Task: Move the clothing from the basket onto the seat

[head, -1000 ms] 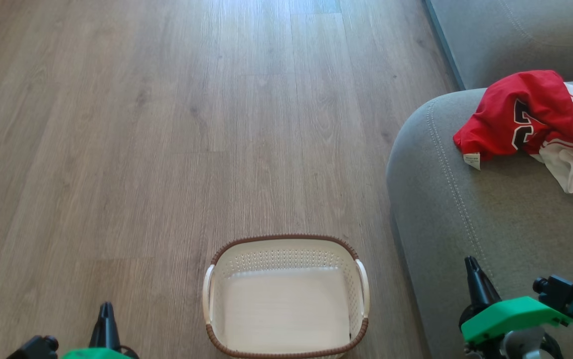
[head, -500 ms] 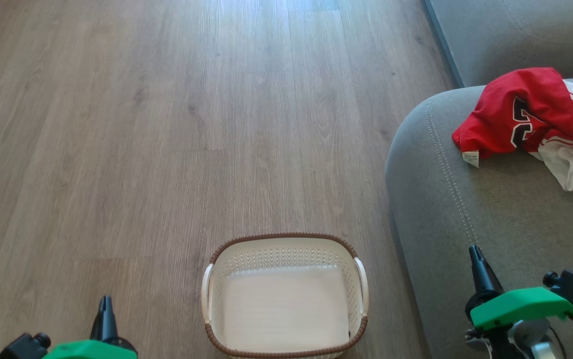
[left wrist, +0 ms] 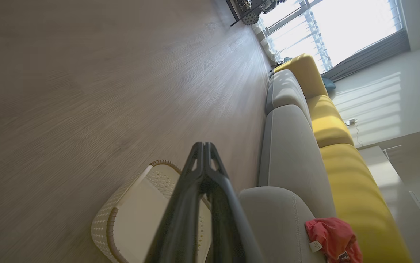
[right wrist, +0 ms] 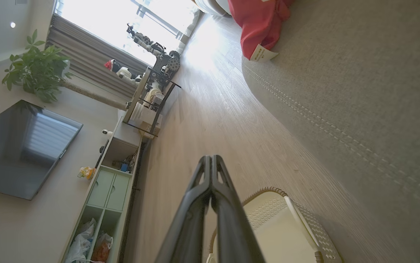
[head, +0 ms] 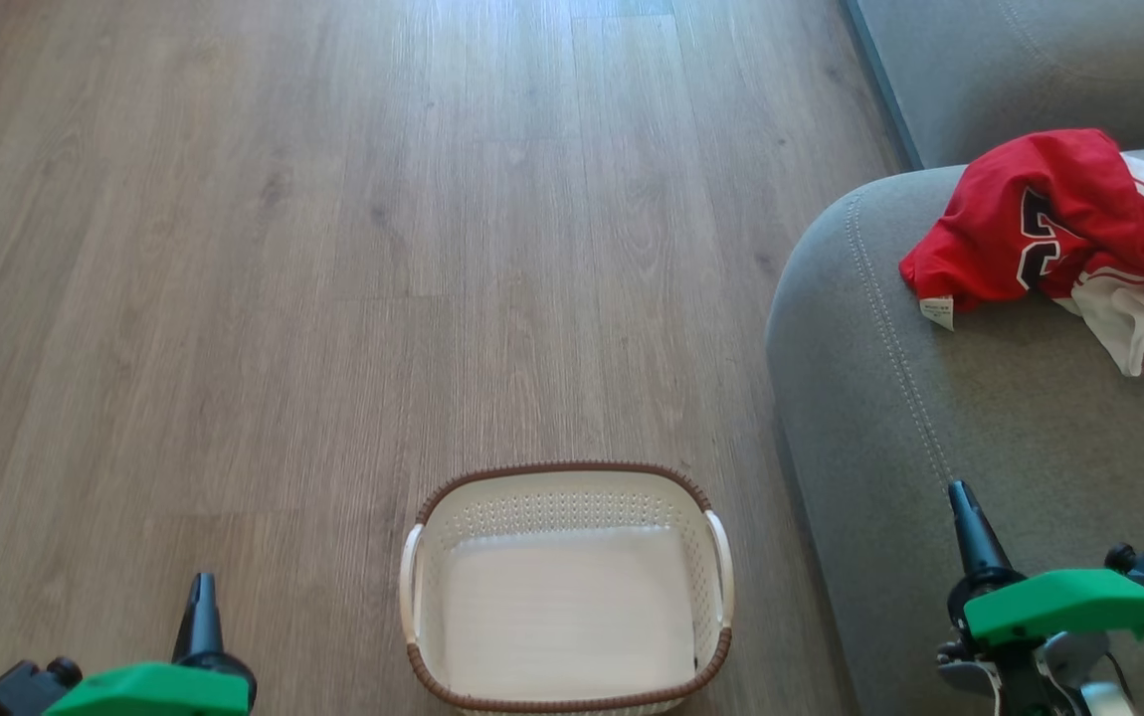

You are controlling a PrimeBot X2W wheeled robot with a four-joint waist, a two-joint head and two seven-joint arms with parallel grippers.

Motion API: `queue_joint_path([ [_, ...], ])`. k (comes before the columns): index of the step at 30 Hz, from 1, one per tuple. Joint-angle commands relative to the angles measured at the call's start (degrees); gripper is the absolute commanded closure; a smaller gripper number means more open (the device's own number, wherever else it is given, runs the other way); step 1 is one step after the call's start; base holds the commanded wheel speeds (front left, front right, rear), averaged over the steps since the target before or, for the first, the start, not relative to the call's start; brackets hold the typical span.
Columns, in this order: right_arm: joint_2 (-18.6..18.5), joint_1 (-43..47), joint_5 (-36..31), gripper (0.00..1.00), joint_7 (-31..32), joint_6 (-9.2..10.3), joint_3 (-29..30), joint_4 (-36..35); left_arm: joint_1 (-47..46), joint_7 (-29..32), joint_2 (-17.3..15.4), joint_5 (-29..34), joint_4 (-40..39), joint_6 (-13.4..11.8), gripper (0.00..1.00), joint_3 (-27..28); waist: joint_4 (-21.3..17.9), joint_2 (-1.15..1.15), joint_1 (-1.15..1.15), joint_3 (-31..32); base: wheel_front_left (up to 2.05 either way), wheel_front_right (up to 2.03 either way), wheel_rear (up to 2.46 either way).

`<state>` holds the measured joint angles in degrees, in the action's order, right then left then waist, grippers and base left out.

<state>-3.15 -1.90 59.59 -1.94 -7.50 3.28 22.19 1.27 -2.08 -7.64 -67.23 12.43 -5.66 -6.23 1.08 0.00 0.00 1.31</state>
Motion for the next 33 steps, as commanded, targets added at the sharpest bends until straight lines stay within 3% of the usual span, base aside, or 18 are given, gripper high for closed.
queue_joint_path([
  [1, -0.24, -3.64, 1.74, 1.00, 0.38, 0.00, -0.45, -2.44, -3.11, 0.24, -0.13, -1.24, -1.94, 0.75, 1.00, 2.13, -0.03, 0.00, 0.00, -0.03, 0.00, 0.00, 0.00],
  [33, -0.88, -4.94, 23.40, 1.00, 4.86, 0.01, 0.88, -5.62, -5.76, 5.43, 2.84, -17.42, -3.05, 5.74, 1.00, 8.94, -0.75, 0.00, 0.00, -0.77, 0.00, 0.00, 0.00],
])
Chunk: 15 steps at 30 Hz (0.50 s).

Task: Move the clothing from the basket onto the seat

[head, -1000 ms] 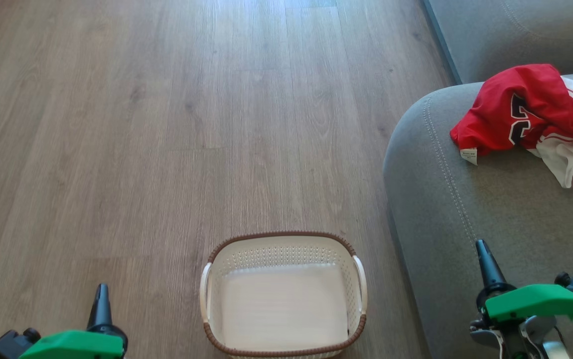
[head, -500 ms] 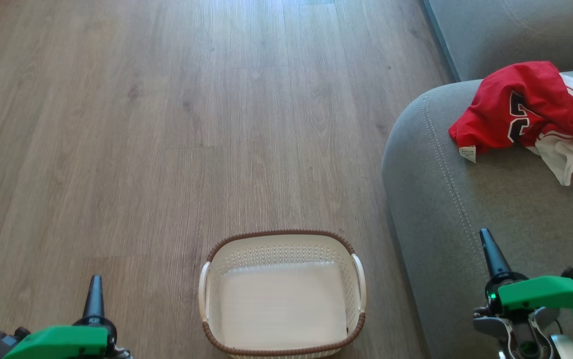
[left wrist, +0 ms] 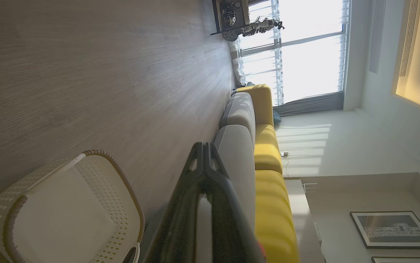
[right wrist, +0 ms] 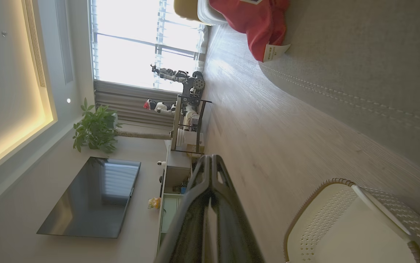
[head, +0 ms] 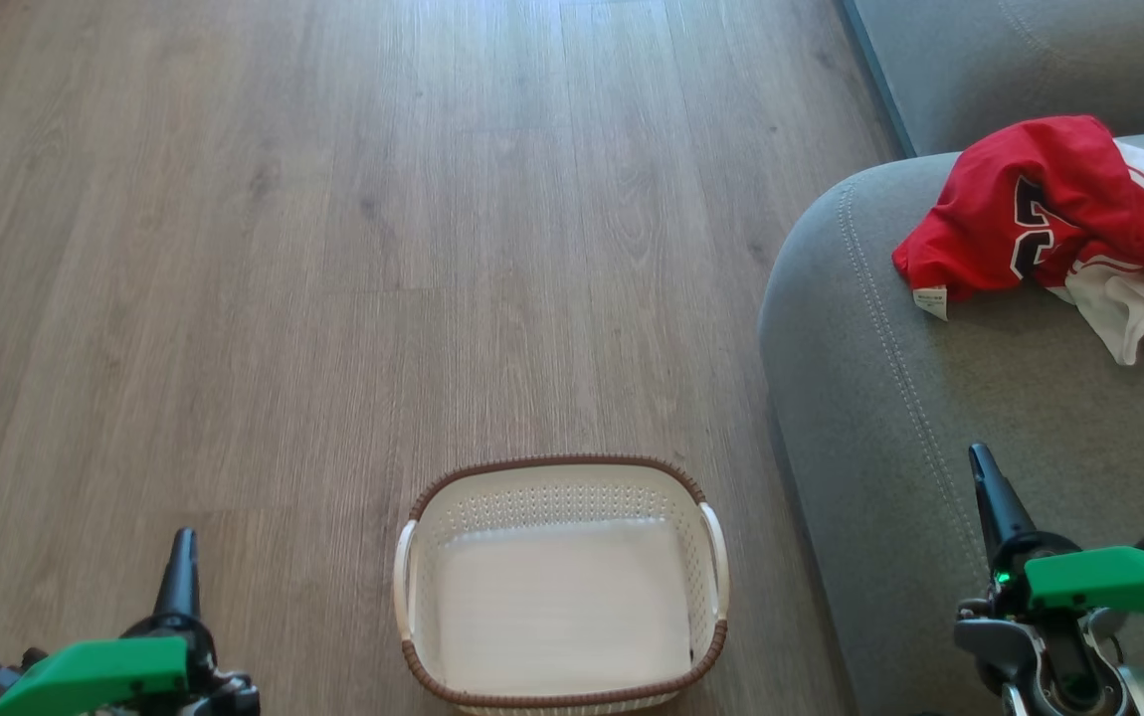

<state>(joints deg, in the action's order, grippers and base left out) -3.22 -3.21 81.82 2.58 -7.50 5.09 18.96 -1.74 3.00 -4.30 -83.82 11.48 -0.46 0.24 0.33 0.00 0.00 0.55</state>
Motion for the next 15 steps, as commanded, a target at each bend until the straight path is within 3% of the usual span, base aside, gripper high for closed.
queue_joint_path([
  [1, -0.83, -3.66, 1.85, 1.00, 0.47, 0.01, -0.90, -2.49, -2.84, 0.51, -0.41, -1.34, -2.13, 0.69, 1.00, 2.68, -0.03, 0.00, 0.00, -0.03, 0.00, 0.00, 0.00],
  [15, -1.26, -4.17, 10.85, 1.00, 2.12, 0.01, -0.58, -3.81, -3.92, 2.63, 0.81, -7.90, -2.59, 2.72, 1.00, 5.46, -0.32, 0.00, 0.00, -0.33, 0.00, 0.00, 0.00],
])
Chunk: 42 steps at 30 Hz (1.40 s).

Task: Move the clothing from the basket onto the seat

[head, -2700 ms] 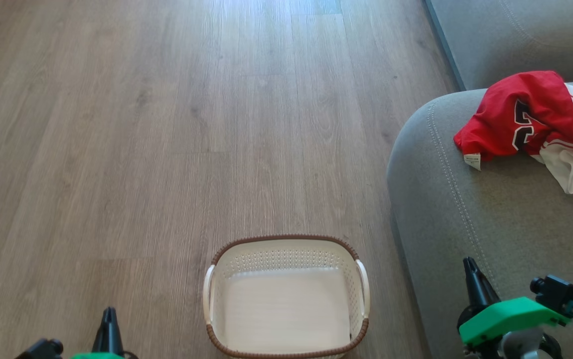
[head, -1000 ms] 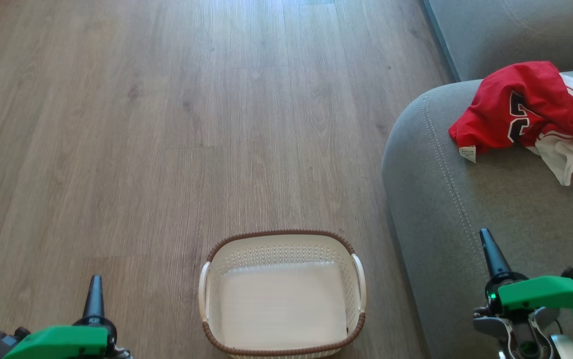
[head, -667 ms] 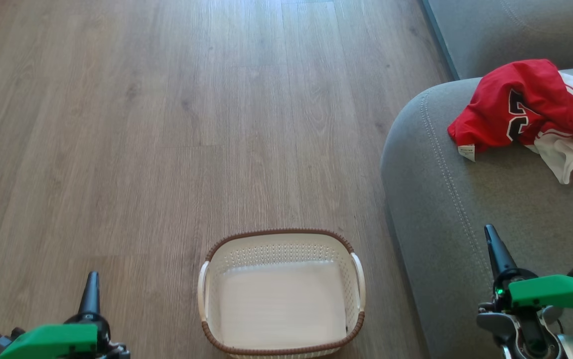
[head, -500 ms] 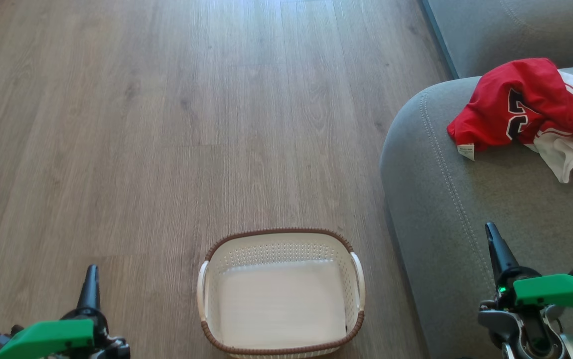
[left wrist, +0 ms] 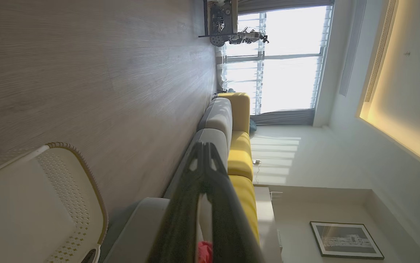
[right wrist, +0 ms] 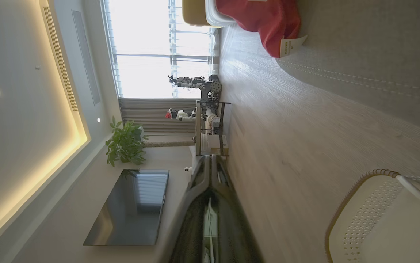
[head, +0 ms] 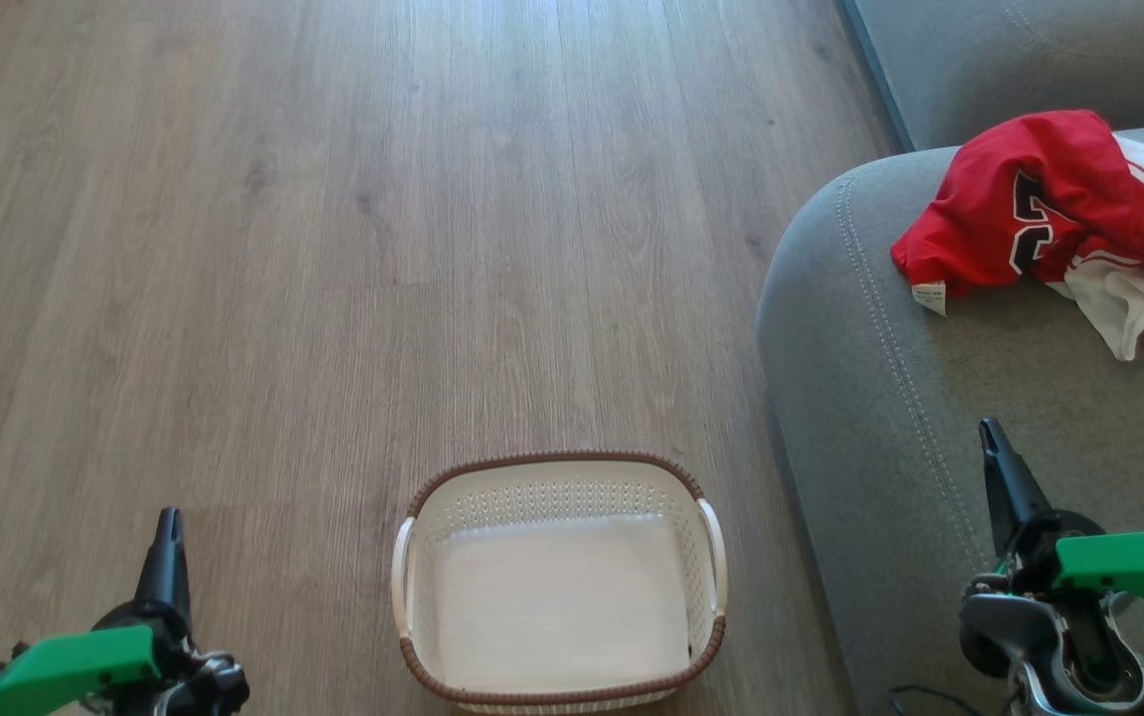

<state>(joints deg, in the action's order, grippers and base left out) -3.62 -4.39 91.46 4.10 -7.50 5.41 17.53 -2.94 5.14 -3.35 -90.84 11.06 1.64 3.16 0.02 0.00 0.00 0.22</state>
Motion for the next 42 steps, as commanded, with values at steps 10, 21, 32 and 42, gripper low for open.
queue_joint_path([
  [10, -1.16, -3.04, 2.75, 1.00, 0.58, 0.01, -1.17, -2.59, -2.87, 0.82, 0.05, -1.77, -2.23, 0.90, 1.00, 2.95, -0.05, 0.00, 0.00, -0.05, 0.00, 0.00, 0.00],
  [21, -1.53, -3.00, 3.20, 1.00, 0.18, 0.01, -1.68, -2.63, -2.87, 0.85, 0.07, -1.74, -2.23, 0.90, 1.00, 2.99, -0.05, 0.00, 0.00, -0.05, 0.00, 0.00, 0.00],
  [32, -1.87, -2.97, 3.60, 1.00, -0.18, 0.01, -2.14, -2.67, -2.87, 0.87, 0.10, -1.72, -2.24, 0.90, 1.00, 3.01, -0.05, 0.00, 0.00, -0.05, 0.00, 0.00, 0.00],
  [42, -2.25, -2.93, 4.05, 1.00, -0.58, 0.01, -2.65, -2.72, -2.87, 0.90, 0.12, -1.69, -2.24, 0.90, 1.00, 3.04, -0.04, 0.00, 0.00, -0.05, 0.00, 0.00, 0.00],
])
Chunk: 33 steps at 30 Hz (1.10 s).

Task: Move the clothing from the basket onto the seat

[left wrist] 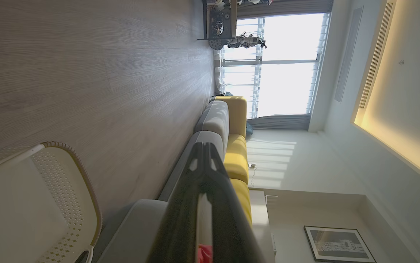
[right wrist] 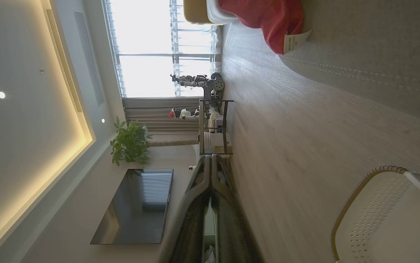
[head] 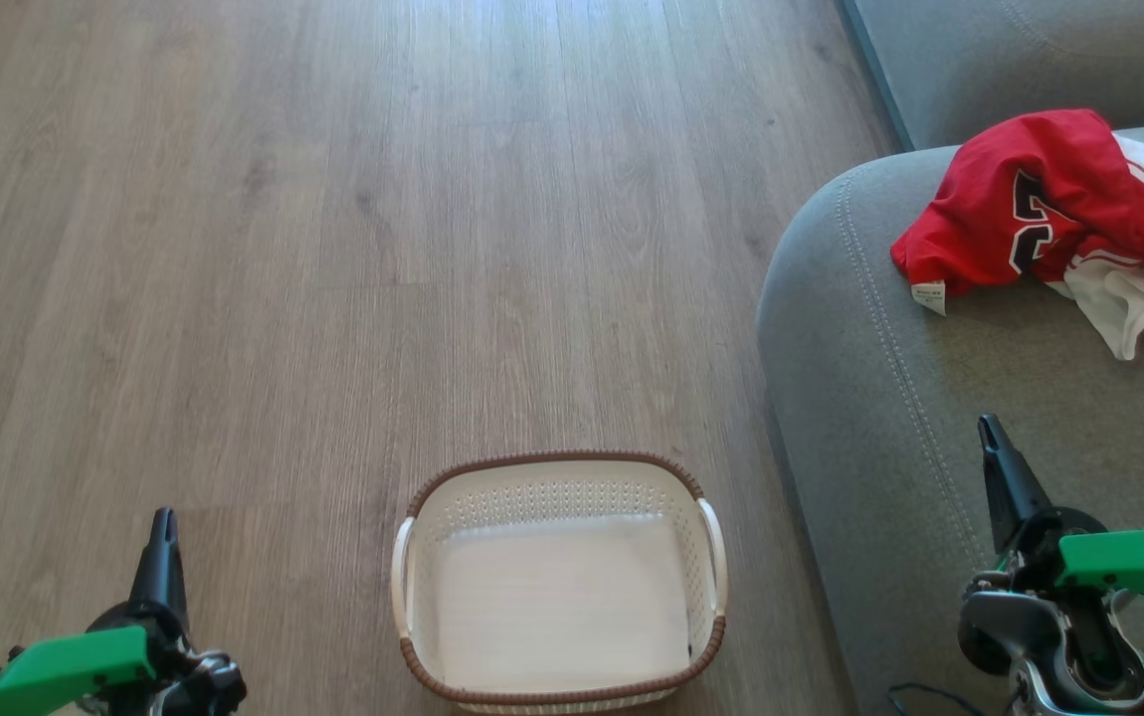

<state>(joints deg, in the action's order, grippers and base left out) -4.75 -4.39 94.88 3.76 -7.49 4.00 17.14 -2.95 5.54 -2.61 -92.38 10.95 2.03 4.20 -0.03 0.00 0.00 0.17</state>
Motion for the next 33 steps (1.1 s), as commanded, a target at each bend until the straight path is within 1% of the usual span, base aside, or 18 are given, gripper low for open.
queue_joint_path([
  [1, -1.16, -2.93, 0.67, 1.00, -0.28, 0.00, -1.29, -2.34, -2.87, 0.49, -0.62, -0.15, -2.13, 0.51, 1.00, 2.00, 0.00, 0.00, 0.00, 0.00, 0.00, 0.00, 0.00],
  [33, -2.63, -2.80, 2.40, 1.00, -1.83, 0.00, -3.26, -2.59, -2.87, 0.56, -0.56, -0.08, -2.14, 0.51, 1.00, 2.07, 0.00, 0.00, 0.00, -0.01, 0.00, 0.00, 0.00],
])
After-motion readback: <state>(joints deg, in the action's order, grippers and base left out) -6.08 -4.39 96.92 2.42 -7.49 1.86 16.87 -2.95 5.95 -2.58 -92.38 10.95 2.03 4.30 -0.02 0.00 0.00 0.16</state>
